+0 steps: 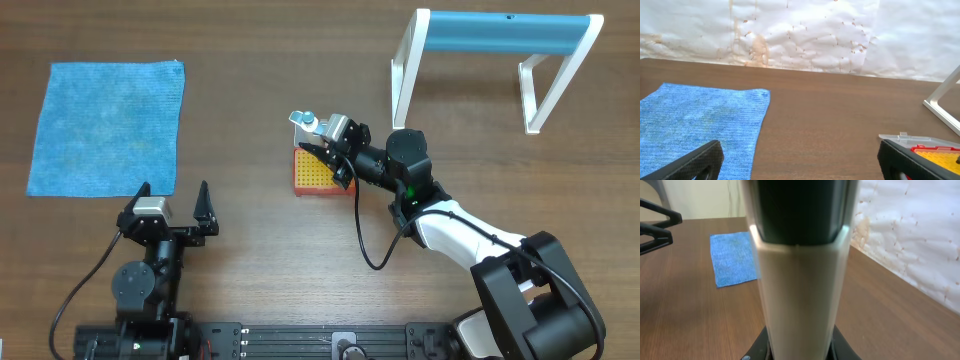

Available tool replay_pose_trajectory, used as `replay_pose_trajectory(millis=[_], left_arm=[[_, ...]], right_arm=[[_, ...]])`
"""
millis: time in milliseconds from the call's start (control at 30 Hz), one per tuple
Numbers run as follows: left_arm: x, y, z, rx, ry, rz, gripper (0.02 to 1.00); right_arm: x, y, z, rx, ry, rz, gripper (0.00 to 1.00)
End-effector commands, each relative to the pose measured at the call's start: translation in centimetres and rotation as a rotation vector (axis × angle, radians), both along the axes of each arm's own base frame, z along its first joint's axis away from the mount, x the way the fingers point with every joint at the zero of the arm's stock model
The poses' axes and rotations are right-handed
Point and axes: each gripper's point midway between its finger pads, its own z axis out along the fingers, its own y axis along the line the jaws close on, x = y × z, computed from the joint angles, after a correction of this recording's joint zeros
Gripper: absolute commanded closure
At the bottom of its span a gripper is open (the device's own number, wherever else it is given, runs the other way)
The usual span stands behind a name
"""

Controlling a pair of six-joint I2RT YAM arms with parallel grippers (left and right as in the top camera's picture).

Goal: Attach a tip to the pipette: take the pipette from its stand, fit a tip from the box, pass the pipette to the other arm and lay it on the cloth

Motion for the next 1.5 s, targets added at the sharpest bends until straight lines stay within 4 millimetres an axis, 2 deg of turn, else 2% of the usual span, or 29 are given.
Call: replay_pose_trajectory(millis=[33,800,1233,1500], left_arm=[[0.0,0.2,-0.1,0.014,0.001,0.012,0.02],[0.0,0.2,-0.1,0.014,0.001,0.012,0.02],[0.0,0.2,-0.1,0.014,0.001,0.012,0.02],[0.0,0.2,-0.1,0.014,0.001,0.012,0.02]], right_arm=[[0.2,-0.5,-0.8,0.005,0.036,-0.024,0.925],[0.1,-0.7,-1.6,0.008,0.101,-0.033,0.923],[0.2,-1.0,-0.2,0.037,0.082,-0.04,0.923],[0.1,-1.0,-0.6,0.027,0.103,-0.041,0.921]])
